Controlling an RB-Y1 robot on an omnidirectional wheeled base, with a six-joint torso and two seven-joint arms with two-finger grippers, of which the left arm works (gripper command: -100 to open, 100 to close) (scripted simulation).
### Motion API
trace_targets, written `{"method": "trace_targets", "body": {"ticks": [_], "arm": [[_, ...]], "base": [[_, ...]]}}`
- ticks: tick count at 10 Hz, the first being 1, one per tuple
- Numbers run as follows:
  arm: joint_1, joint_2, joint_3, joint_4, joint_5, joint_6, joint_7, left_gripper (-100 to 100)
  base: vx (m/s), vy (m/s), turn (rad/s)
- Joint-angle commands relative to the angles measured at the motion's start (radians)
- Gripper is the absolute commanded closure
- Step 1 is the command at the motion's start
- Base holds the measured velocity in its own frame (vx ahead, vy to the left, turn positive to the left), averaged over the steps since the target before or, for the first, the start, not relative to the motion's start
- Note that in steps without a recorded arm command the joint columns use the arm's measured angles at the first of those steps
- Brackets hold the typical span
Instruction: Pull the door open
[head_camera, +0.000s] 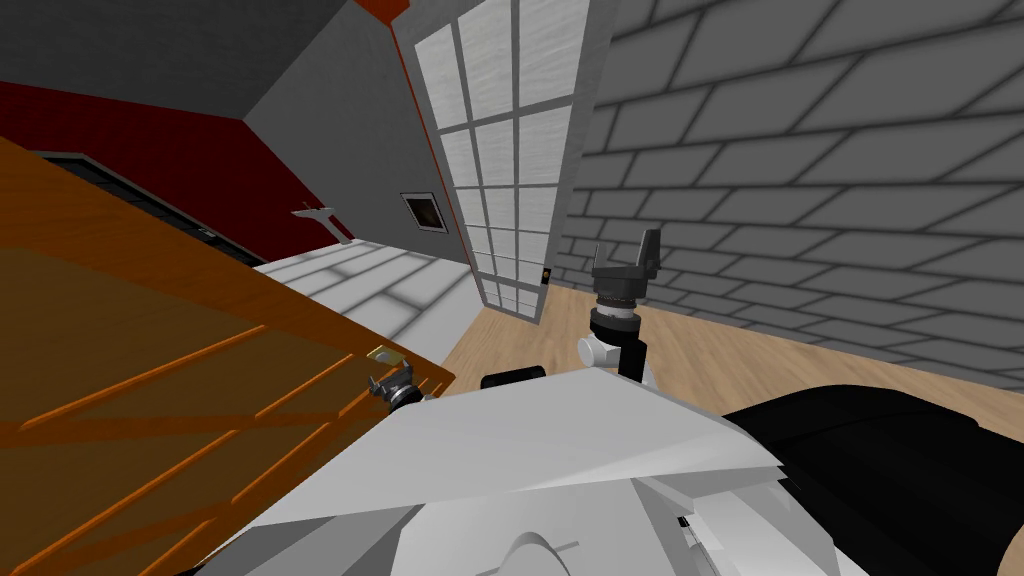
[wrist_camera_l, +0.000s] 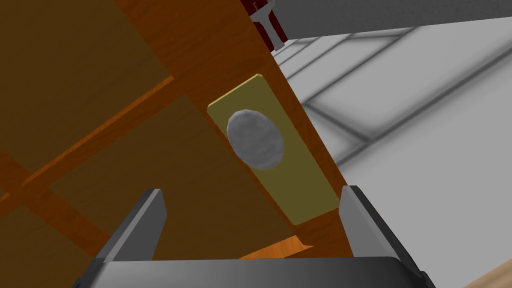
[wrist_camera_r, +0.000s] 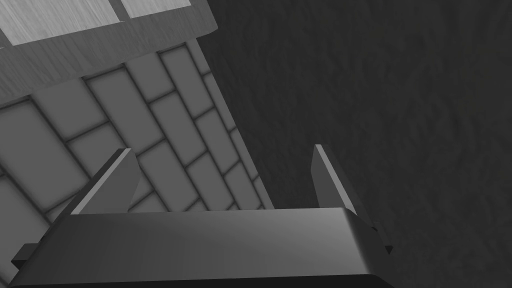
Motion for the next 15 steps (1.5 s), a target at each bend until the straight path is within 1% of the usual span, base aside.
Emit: {"method": "trace_targets", "body": {"ticks": [1,3,4,6,7,9,10,13,15], "arm": [[-0.004,-0.001,-0.006,-0.003,0.009,0.004,0.034,-100],[-0.021,-0.007,-0.026,-0.001,0.038,0.005,0.098,-100],[-0.021,-0.007,-0.026,-0.001,0.038,0.005,0.112,-100],[-0.037,-0.014,-0.045,0.000,0.064,0.006,0.176,-100],[-0.037,-0.014,-0.045,0.000,0.064,0.006,0.186,-100],[-0.051,-0.019,-0.062,0.001,0.087,0.007,0.247,-100],[-0.051,-0.019,-0.062,0.001,0.087,0.007,0.252,-100],[-0.068,-0.026,-0.082,0.002,0.115,0.008,0.334,-100],[-0.076,-0.030,-0.090,0.003,0.128,0.008,0.370,-100]], "base": [[-0.064,-0.004,-0.007],[-0.067,-0.001,-0.016],[-0.060,0.001,-0.008],[-0.066,0.006,-0.014],[-0.063,-0.005,-0.010],[-0.066,0.000,-0.011],[-0.058,-0.001,-0.008],[-0.068,0.003,-0.012],[-0.070,-0.007,-0.009]]}}
